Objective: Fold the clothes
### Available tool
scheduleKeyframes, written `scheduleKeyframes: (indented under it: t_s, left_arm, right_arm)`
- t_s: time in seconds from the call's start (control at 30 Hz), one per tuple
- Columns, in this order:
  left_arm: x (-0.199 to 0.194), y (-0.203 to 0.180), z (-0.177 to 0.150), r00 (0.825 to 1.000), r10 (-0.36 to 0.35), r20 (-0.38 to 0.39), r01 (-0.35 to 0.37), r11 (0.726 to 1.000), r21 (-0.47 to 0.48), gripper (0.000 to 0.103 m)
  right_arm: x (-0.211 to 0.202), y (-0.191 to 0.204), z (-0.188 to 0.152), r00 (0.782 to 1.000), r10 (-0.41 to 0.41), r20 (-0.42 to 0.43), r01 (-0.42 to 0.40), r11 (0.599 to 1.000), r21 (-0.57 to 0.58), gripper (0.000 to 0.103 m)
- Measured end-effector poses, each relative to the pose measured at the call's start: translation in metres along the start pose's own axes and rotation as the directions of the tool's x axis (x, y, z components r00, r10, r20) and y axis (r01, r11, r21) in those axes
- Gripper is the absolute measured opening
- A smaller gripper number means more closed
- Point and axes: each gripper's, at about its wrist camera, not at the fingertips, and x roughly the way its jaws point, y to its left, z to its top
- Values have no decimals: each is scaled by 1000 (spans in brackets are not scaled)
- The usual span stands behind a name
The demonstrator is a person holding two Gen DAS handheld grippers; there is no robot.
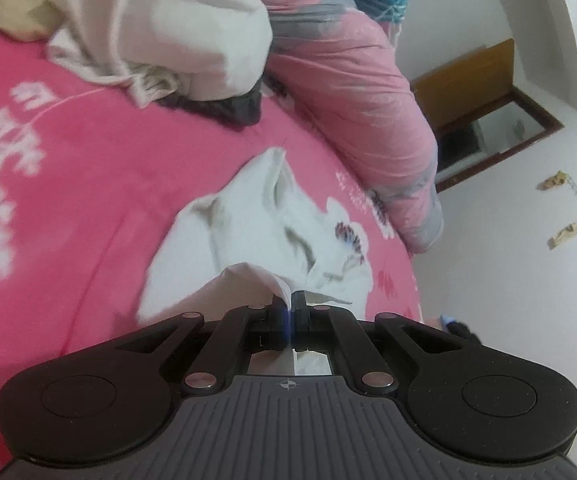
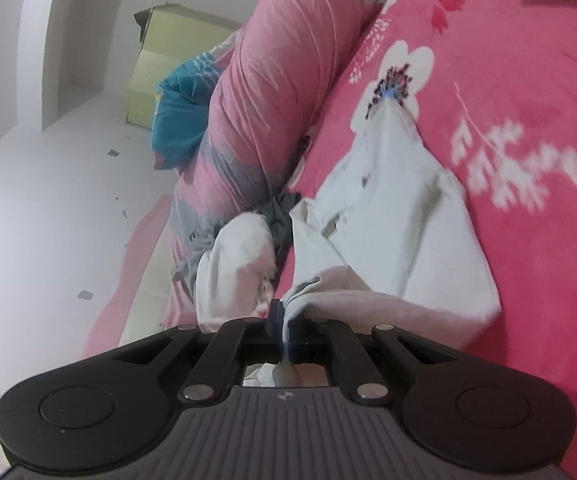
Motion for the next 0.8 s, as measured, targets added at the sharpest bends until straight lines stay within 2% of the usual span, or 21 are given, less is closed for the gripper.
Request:
scheduleKeyframes:
  t_s: [0.13,0.23,0.27,0.33,0.4,0.43,0.5,0.57,0.7,0.8]
  left_arm:
    - [42,-6,33,1000,1,-18,-1,1000,-11,0]
    - [89,-6,69,999,-2,-51,0,999,-33,0]
    - [110,-1,81,996,-34,-83,30,998,-49,0]
    - [153,11,103,986,-92,-142,80,993,-89,2]
    - [183,31,112,983,-91,-158,65,985,-160,17]
    - [185,37,112,984,-99,-147,73,982,-172,19]
    - [189,50,111,986,-113,-123,88,977,-194,22]
    - [192,61,110,987,-130,-99,107,971,-213,28]
    - [164,63,109,985,-170,-36,161,972,-173,34]
    - [138,57,106,985,-173,16,174,977,-125,36]
  right_arm:
    - [29,-9,39,1000,10,2,-10,1000,26,2]
    - [51,-16,68,1000,17,4,-17,999,45,2]
    - [58,-19,77,1000,19,5,-19,998,51,3]
    - [80,-52,103,999,42,9,-43,984,175,6]
    - [102,-94,124,998,66,14,-67,946,319,29]
    - [111,-114,128,998,59,11,-59,919,389,46]
    - [117,-139,130,999,45,7,-43,895,444,44]
    - [111,-141,127,995,97,20,-96,898,429,48]
    - [83,-122,124,994,71,84,-94,945,314,51]
    - [66,-97,113,989,113,97,-132,967,218,51]
